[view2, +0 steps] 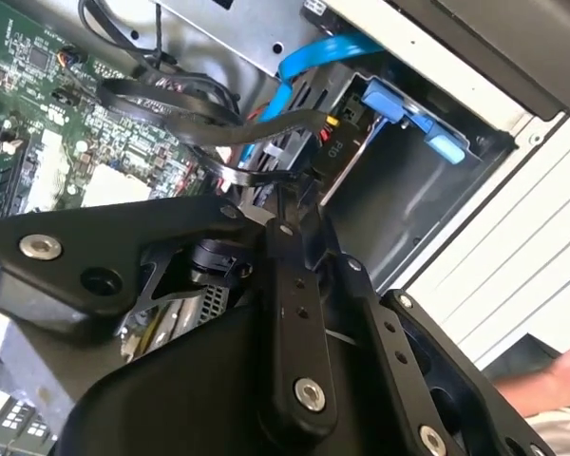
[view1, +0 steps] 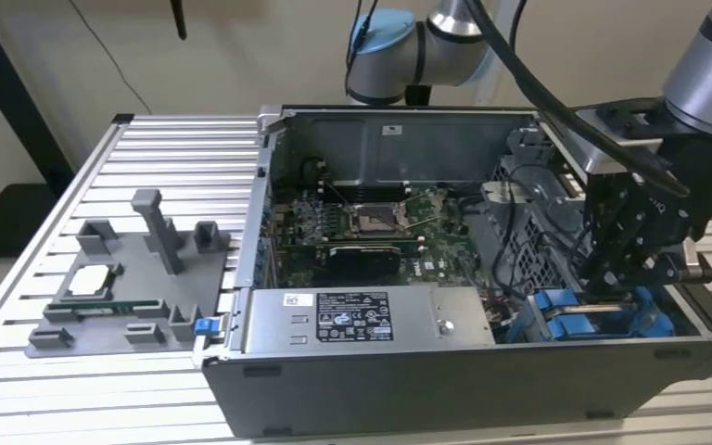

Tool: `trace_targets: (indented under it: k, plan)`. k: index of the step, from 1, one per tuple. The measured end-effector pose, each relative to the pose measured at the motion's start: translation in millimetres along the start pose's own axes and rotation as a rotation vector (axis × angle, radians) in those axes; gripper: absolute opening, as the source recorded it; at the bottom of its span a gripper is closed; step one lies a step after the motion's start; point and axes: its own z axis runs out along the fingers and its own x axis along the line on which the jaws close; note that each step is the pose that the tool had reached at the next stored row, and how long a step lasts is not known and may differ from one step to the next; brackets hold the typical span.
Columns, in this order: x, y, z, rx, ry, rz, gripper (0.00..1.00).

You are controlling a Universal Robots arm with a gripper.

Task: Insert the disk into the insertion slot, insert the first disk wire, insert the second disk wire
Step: 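Insert the second disk wire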

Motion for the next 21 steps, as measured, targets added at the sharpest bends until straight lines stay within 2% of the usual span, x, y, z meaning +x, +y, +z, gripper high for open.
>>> trace_targets:
  k: [7,13,21]
  plan:
    - [-4.0,-3.2,4.6,0.0000,0.0002,0.000,1.00]
    - [-4.8,-5.2,4.3,-0.0002,-0.0006,0.000,1.00]
    - [-5.4,-5.0,-30.6,-0.0013,0.0000,0.001,1.00]
